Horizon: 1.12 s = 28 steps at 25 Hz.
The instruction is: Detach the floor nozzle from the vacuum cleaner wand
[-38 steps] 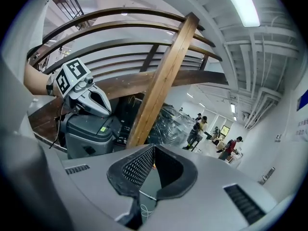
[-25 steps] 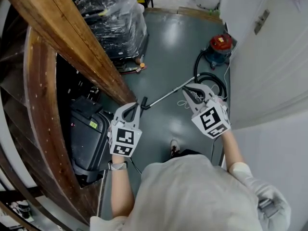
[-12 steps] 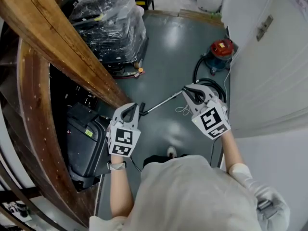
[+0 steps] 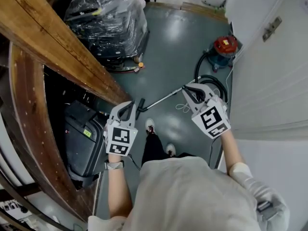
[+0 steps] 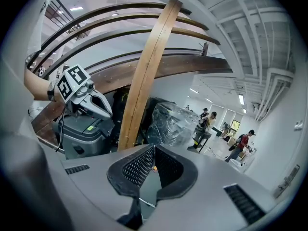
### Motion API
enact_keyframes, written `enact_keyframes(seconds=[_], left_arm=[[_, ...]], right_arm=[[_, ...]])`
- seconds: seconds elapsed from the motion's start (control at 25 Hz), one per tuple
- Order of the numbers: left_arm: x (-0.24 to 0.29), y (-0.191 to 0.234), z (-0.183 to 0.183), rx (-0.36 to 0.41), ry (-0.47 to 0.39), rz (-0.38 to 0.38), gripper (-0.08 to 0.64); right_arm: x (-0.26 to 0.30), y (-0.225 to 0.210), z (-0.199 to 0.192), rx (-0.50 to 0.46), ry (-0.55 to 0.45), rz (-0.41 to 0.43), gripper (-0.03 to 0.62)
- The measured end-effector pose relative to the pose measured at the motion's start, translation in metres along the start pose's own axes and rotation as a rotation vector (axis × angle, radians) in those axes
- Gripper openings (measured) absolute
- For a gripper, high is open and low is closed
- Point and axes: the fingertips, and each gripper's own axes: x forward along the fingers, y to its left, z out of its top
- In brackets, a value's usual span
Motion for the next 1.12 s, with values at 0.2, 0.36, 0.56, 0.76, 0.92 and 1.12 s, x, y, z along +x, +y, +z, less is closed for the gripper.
enact_keyframes(seconds=[0.2,0.36,0.56,0.76,0.92,1.12], left_arm=[[0.029,0.023,-0.010,-0.004,0.020,-0.029,0.002],[0.057,0.052,-0.010,-0.009,0.018,-0.041,0.002],[0.091,0.081,-0.012,-0.016,0.019,-0.069,0.002],[0.120,0.100,-0.023,-0.023,0.029,-0.086,0.002],[0.138,0.113,-0.034,-0.037,0.019,-0.071,0.002],[0.161,0.120,-0.062,-0.055,0.009,-0.048,0.002]], right_arm=[[0.036,-0.008,-0.005,0.018,0.023,0.027,0.031],[0.070,-0.017,-0.002,0.031,0.026,0.037,0.030],[0.109,-0.032,0.000,0.027,0.049,0.046,0.029],[0.142,-0.043,-0.007,0.083,0.062,0.052,0.029],[0.162,-0.036,-0.016,0.055,0.074,0.078,0.029],[0.182,-0.030,-0.038,0.036,0.067,0.088,0.029]])
